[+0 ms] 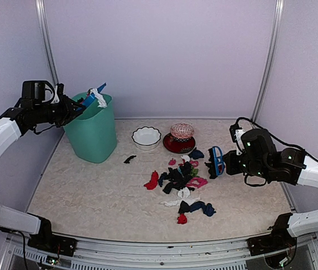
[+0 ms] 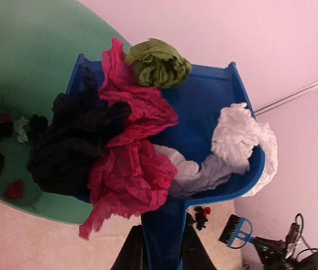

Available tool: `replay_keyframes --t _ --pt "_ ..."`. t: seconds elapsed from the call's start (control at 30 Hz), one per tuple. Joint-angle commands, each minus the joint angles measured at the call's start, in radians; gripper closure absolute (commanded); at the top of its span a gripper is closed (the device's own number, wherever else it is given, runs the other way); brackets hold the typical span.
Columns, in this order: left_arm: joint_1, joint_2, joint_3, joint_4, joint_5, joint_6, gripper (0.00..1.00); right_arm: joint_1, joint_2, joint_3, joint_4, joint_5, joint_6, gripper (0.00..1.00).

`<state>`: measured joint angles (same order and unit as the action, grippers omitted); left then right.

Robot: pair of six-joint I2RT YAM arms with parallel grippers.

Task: Sweep away the paper scraps from the table
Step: Dump the paper scraps in the dustpan into the trash bin.

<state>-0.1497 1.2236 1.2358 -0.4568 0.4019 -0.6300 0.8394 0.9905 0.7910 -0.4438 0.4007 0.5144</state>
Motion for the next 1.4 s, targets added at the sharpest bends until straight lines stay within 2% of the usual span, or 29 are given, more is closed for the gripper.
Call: replay_keyframes --t 0.0,0.13,0.37,0.43,0.5,0.6,0.7,0.93,1.03,1.13,1.27,1.37 --pt "0.087 -0.031 -0.083 0.212 0.304 -0.233 1.0 -0.011 -0.022 -0.009 0.001 0.001 0.006 1.0" --pt "0.146 -0.03 -0.157 0.415 0.424 -0.419 1.0 -0.011 -0.024 -0.005 -0.002 0.001 0.006 1.0" --pt "0.223 -0.007 -0.292 0.777 0.526 -0.786 1.0 -0.011 -0.03 -0.017 0.001 0.002 0.015 1.0" --pt "0.228 0.004 -0.329 0.882 0.526 -0.906 1.0 -0.011 -0.029 -0.019 0.002 0.001 0.017 1.0" --pt "0.228 0.007 -0.376 1.06 0.5 -1.053 1.0 -0.011 -0.029 -0.021 0.002 0.001 0.02 1.0" --pt "0.221 0.018 -0.408 1.154 0.45 -1.19 1.0 -0.011 -0.028 -0.022 0.008 0.002 0.024 1.0" --pt "0.217 0.037 -0.409 1.203 0.414 -1.252 1.0 -0.011 -0.02 -0.02 0.011 -0.001 0.026 1.0" --pt "0.229 0.102 -0.335 1.141 0.406 -1.195 1.0 -0.011 -0.02 -0.034 0.018 -0.006 0.036 1.0" --pt "0.231 0.118 -0.261 1.001 0.413 -1.07 1.0 -0.011 -0.025 -0.036 0.01 -0.002 0.041 1.0" --pt "0.236 0.127 -0.23 1.001 0.427 -1.027 1.0 -0.011 -0.029 -0.039 0.008 0.001 0.038 1.0" --pt "0.237 0.162 -0.04 0.652 0.432 -0.714 1.0 -0.011 -0.026 -0.038 0.009 0.001 0.033 1.0" --pt "0.255 0.175 0.007 0.581 0.446 -0.626 1.0 -0.011 -0.027 -0.04 0.013 -0.003 0.032 1.0"
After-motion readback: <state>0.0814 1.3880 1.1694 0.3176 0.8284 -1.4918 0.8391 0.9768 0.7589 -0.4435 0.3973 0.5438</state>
